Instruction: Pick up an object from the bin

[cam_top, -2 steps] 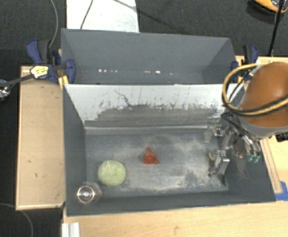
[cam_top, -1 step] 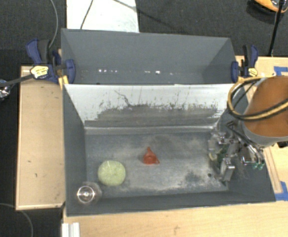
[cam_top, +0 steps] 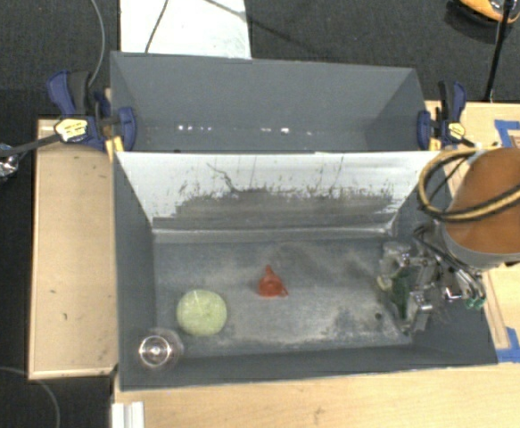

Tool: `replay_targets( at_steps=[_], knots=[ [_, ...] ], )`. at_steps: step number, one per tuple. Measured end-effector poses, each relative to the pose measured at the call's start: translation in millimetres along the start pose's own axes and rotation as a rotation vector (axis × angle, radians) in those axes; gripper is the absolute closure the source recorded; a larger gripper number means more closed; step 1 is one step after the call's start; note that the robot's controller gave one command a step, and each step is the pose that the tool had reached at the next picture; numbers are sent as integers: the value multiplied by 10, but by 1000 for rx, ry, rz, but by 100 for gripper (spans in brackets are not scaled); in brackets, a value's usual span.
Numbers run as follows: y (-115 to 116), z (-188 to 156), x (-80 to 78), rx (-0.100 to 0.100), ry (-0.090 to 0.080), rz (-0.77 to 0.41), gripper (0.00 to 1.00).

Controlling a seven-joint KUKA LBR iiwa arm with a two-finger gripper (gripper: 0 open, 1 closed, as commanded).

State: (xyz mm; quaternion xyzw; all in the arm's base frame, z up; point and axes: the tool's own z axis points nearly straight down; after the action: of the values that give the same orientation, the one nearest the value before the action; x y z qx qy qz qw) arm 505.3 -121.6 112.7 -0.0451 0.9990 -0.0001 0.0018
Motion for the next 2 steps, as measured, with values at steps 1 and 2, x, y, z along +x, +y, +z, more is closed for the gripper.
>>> replay_targets(
  at_steps=[1,2],
  knots=[
    [-181,219,-133,2,-18,105,0],
    [-242,296,-354,-7,-16,79,0]
  ],
)
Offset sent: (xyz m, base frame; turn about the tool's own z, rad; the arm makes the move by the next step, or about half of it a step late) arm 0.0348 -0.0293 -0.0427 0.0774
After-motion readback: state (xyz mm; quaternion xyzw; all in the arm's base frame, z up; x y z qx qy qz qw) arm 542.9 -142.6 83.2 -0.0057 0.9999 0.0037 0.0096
